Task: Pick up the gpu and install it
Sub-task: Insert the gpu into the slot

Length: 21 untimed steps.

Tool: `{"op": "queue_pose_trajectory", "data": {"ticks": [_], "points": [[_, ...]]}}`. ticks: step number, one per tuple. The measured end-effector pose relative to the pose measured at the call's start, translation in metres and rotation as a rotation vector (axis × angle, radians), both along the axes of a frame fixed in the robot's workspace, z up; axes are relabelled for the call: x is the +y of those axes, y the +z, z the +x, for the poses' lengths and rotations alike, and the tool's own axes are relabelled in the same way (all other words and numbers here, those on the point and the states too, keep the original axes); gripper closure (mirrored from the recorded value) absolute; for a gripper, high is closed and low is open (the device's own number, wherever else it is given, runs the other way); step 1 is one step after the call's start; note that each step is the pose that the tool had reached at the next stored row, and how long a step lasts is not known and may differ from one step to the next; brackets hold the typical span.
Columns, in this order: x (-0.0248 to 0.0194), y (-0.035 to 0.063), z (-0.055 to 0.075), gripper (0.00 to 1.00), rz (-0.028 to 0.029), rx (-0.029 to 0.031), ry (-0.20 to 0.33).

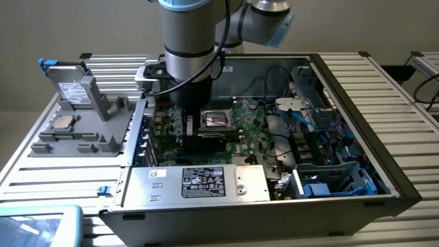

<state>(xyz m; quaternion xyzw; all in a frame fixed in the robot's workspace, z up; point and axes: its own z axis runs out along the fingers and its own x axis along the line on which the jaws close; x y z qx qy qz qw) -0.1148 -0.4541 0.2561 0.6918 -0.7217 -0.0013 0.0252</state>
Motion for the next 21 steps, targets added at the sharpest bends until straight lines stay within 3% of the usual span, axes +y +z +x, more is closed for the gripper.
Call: {"op": "queue_pose_trajectory", "data": {"ticks": [4, 7, 9, 18, 21], "points": [[0.0, -0.0001, 0.0, 0.73, 0.0077, -0.0001, 0.0], [-0.0003, -0.0001, 0.0, 0.73, 0.0085, -0.0001, 0.0], [-0.0035, -0.0001, 0.0001, 0.73, 0.019, -0.0001, 0.0], [-0.0039, -0.0023, 0.0001, 0.73, 0.0211, 0.0, 0.0], [-0.0038, -0.0028, 0.0002, 0.73, 0.0257, 0.0005, 0.0]]}}
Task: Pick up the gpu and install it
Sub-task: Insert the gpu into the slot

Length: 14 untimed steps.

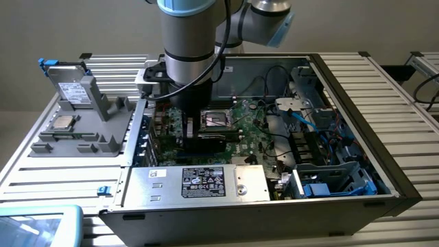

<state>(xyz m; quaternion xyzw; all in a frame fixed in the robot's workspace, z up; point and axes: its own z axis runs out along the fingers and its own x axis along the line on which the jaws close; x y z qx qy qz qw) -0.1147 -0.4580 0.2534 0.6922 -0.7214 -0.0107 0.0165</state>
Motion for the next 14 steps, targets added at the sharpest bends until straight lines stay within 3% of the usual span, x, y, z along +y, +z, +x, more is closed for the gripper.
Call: {"op": "queue_pose_trajectory", "data": {"ticks": [7, 11, 14], "points": [[-0.0009, 0.0, 0.0, 0.73, 0.022, 0.006, 0.0], [-0.0061, -0.0002, 0.0, 0.73, 0.0244, 0.0071, 0.0], [-0.0064, 0.0, 0.0, 0.73, 0.024, 0.0074, 0.0]]}}
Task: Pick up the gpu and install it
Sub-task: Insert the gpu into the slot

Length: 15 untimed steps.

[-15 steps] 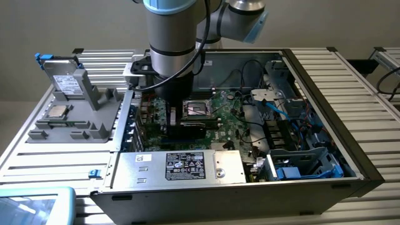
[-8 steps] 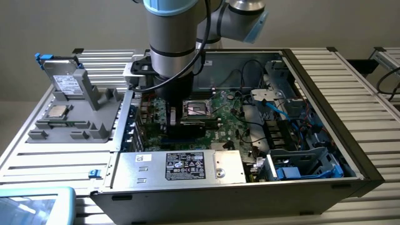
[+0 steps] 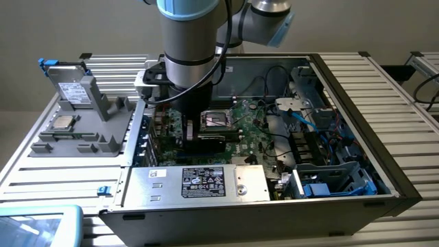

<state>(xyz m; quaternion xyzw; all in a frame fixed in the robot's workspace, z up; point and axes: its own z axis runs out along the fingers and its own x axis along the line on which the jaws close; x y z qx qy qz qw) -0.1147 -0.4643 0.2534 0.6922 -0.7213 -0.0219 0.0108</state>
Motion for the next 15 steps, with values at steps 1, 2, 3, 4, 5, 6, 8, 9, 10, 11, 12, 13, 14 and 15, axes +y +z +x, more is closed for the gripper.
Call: {"op": "queue_pose_trajectory", "data": {"ticks": [1, 2, 3, 4, 5, 6, 8, 9, 10, 11, 12, 13, 14, 15], "points": [[0.0, 0.0, 0.0001, 0.73, 0.0002, 0.0, 0.0], [0.0, -0.0001, 0.0001, 0.73, 0.0007, -0.0001, 0.0], [-0.0001, -0.0002, 0.0001, 0.73, 0.0019, 0.0, 0.0], [-0.0001, -0.0005, 0.0001, 0.73, 0.0046, 0.0, 0.0], [-0.0001, -0.0008, 0.0001, 0.73, 0.0073, 0.0002, 0.0], [-0.0001, -0.0011, 0.0, 0.73, 0.0095, 0.0003, 0.0], [0.0, -0.0013, 0.0001, 0.73, 0.0115, 0.0008, 0.0], [0.0, -0.0014, 0.0001, 0.73, 0.0119, 0.0011, 0.0], [-0.0001, -0.0015, 0.0002, 0.73, 0.0122, 0.0016, 0.0], [-0.0005, -0.0015, 0.0004, 0.73, 0.0123, 0.0023, 0.0], [-0.0009, -0.0016, 0.0006, 0.73, 0.0124, 0.0031, 0.0], [-0.0014, -0.0016, 0.001, 0.73, 0.0124, 0.004, 0.0], [-0.0019, -0.0015, 0.0013, 0.73, 0.0121, 0.0048, 0.0], [-0.002, -0.0015, 0.0014, 0.73, 0.0122, 0.0052, 0.0]]}}
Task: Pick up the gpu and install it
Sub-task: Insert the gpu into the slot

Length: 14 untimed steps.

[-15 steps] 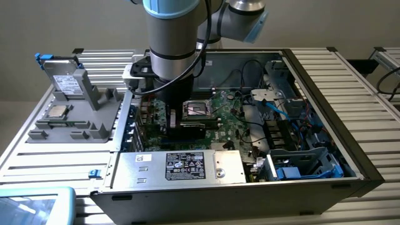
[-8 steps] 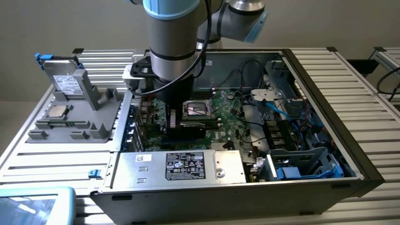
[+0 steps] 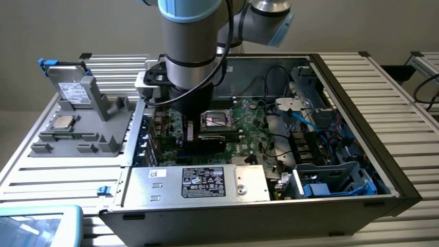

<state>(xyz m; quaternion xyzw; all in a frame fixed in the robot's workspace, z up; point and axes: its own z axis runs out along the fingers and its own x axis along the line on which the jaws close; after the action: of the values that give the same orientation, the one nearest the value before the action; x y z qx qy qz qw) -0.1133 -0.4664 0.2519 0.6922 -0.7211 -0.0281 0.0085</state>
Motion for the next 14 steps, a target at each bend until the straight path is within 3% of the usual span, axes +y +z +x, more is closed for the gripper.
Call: {"op": "queue_pose_trajectory", "data": {"ticks": [5, 14], "points": [[-0.0001, 0.0, 0.0002, 0.73, 0.0, 0.0021, 0.0], [-0.0002, -0.0017, 0.0004, 0.73, 0.0074, 0.0081, 0.0]]}}
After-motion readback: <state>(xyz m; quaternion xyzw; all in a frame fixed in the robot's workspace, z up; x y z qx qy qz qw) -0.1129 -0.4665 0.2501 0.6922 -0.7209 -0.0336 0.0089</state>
